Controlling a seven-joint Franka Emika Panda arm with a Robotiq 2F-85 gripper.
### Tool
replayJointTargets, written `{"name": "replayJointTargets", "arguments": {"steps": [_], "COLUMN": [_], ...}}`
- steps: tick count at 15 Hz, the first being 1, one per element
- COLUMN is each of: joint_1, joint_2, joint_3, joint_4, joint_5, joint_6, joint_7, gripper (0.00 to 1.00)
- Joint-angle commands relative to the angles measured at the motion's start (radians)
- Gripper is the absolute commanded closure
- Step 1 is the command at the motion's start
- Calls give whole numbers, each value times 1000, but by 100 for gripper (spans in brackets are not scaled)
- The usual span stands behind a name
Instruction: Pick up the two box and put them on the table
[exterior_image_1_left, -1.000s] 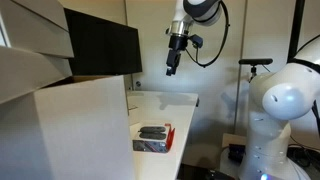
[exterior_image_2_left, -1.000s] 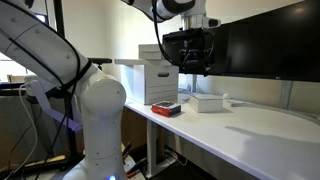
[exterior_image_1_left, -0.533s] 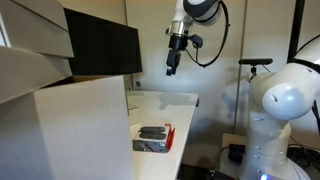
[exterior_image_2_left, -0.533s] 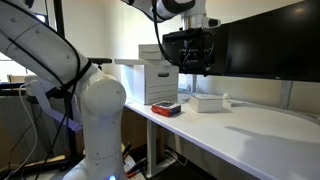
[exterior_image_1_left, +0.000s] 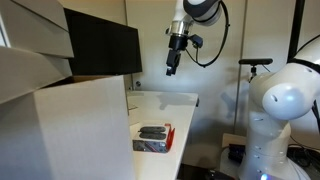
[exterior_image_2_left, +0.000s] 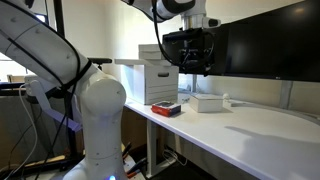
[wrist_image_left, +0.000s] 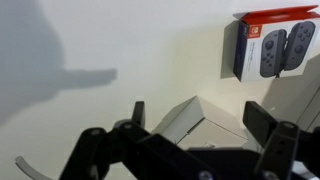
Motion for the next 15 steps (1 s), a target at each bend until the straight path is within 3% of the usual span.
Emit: {"name": "replayJointTargets", "arguments": {"steps": [1, 3, 10, 15], "joint_1": [-7, 4, 54, 74], "joint_2": [1, 17, 18, 21], "joint_3": [6, 0, 99, 191], "joint_4": [1, 17, 3, -13], "joint_5": [5, 1, 13, 29], "joint_6": [-1, -13, -18, 6], "joint_7": [-4, -29, 18, 156], "gripper": [0, 0, 0, 0]}}
